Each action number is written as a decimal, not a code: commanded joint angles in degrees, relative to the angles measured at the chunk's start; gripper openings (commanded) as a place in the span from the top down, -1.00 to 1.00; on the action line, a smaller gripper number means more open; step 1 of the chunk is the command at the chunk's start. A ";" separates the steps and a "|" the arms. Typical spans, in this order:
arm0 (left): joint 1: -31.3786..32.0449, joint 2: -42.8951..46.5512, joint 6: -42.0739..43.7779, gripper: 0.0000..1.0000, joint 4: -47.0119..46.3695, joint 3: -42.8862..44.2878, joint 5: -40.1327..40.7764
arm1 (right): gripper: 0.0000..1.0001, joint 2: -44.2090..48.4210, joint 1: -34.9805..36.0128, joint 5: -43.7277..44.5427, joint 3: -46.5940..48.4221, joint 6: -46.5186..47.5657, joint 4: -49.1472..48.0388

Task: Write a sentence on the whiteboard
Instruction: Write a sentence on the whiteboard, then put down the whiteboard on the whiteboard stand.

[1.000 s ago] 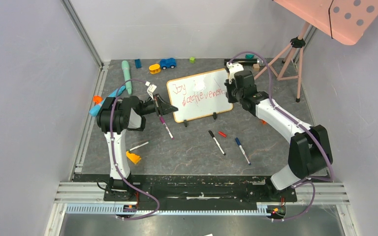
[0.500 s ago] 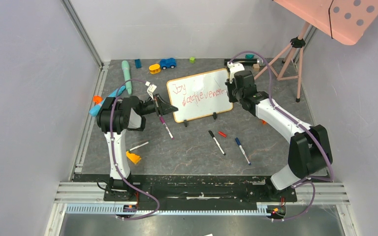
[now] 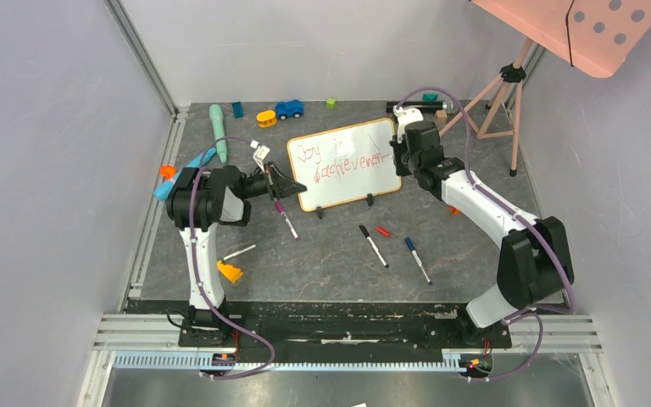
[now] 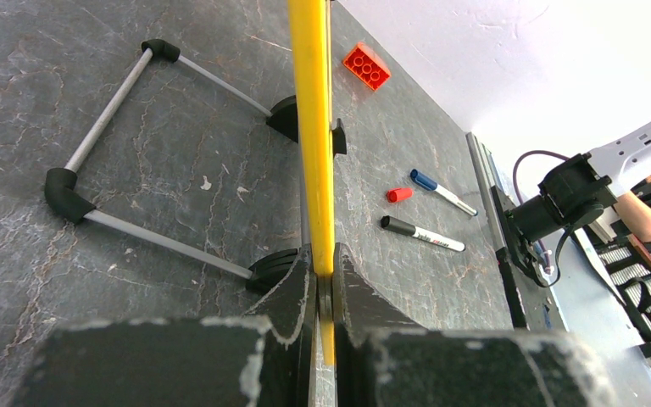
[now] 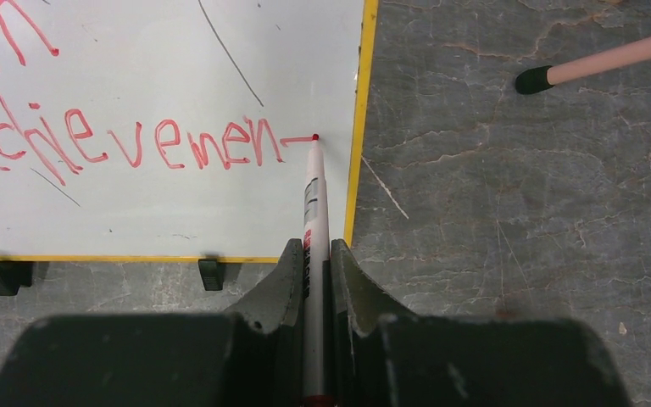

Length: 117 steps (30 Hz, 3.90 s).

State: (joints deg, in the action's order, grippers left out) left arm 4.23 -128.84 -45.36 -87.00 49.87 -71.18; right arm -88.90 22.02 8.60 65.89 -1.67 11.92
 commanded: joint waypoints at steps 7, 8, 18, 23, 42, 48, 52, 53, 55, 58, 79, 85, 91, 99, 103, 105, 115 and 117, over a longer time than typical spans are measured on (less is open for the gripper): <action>0.78 -2.78 3.96 0.95 -2.21 -0.91 -5.43 | 1.00 2.75 -0.75 -1.52 4.06 0.98 -2.25; 0.78 -2.74 3.92 0.95 -2.21 -0.91 -5.45 | 1.00 2.46 -0.75 -1.84 4.51 0.97 -2.25; 0.78 -2.73 4.00 0.95 -2.21 -0.91 -5.45 | 1.00 -0.30 -0.82 -3.49 6.03 0.88 -2.36; 0.78 -2.74 3.96 0.95 -2.21 -0.91 -5.38 | 1.00 -0.90 -0.84 -3.45 5.33 0.89 -2.53; 0.78 -2.81 3.88 0.95 -2.21 -0.82 -5.43 | 1.00 0.63 -0.85 -4.27 -2.48 0.64 -3.96; 0.80 -2.75 3.85 0.95 -2.21 -0.82 -5.41 | 1.00 1.47 -0.84 -3.63 -4.26 0.71 -3.93; 0.79 -2.83 3.90 0.95 -2.21 -0.82 -5.40 | 1.00 1.96 -0.83 -3.15 -5.12 0.56 -3.74; 0.78 -2.82 3.86 0.95 -2.21 -0.82 -5.38 | 1.00 2.02 -0.84 -2.95 -5.34 0.54 -3.74; 0.84 -2.77 3.97 0.95 -2.21 -0.82 -5.41 | 1.00 2.13 -0.81 -2.12 -5.40 0.45 -3.70; 0.78 -2.82 3.97 0.95 -2.21 -0.81 -5.38 | 1.00 2.11 -0.84 -0.41 -4.73 0.75 -3.37; 0.78 -2.73 4.05 0.92 -2.21 -0.91 -5.39 | 1.00 9.48 -1.40 -3.31 -4.17 -0.17 -2.61; 0.78 -2.51 4.11 0.65 -2.21 -0.96 -5.61 | 1.00 14.84 -1.37 -2.15 -9.19 0.31 -3.93; 0.79 -2.39 4.20 0.34 -2.21 -1.25 -5.67 | 1.00 16.21 -1.45 -2.49 -11.07 -0.25 -3.92; 0.54 0.47 8.12 -0.11 -2.21 -4.87 -3.37 | 1.00 16.57 -1.41 -2.78 -9.96 0.34 -3.27; 0.43 1.65 9.46 -0.22 -2.22 -5.99 -2.15 | 1.00 16.52 -1.49 -2.87 -9.19 0.97 -2.48; 0.28 3.08 10.72 -0.28 -2.21 -7.53 -0.29 | 1.00 16.52 -1.53 -3.04 -8.62 1.14 -2.11; -1.74 11.36 14.11 -0.14 -2.21 -15.61 13.96 | 1.00 16.69 -1.54 -3.36 -5.92 1.15 0.05; -2.10 12.85 14.04 -0.15 -2.21 -16.60 15.13 | 1.00 16.82 -1.54 -3.57 -5.72 1.15 0.29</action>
State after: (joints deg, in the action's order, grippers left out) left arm 2.81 -120.38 -35.46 -85.86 35.09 -61.67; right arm -73.82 20.78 5.80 57.23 -1.39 12.10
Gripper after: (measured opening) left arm 0.574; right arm 0.112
